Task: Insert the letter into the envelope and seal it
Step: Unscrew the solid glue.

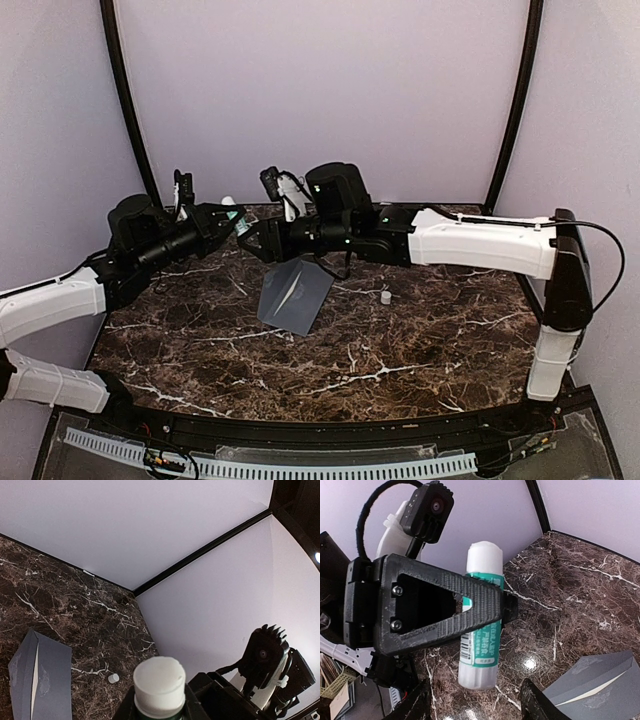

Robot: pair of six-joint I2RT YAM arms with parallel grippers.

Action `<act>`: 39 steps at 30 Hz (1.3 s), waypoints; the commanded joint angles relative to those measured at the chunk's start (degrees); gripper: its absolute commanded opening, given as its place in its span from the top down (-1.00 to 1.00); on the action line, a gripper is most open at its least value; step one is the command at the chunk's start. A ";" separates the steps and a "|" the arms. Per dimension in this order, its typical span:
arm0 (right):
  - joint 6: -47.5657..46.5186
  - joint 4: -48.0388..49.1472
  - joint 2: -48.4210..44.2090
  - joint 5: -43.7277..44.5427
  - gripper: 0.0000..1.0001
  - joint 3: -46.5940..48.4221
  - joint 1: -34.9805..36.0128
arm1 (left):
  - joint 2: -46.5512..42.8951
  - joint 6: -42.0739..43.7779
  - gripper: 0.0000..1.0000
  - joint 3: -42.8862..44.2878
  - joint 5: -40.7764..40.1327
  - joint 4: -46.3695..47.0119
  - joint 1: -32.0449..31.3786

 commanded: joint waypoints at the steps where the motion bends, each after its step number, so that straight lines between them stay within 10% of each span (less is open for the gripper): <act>1: -0.17 -0.65 2.26 -1.15 -0.05 4.29 0.21 | -1.88 1.91 1.00 -0.68 2.03 3.31 -0.01; 19: 1.86 5.19 1.22 -3.18 0.44 1.94 0.02 | -1.36 2.28 1.00 -0.72 5.30 5.90 -0.11; 39: 9.79 33.85 -8.65 -18.72 0.61 -15.52 -2.39 | -1.28 2.22 1.00 -5.82 21.48 28.56 -0.02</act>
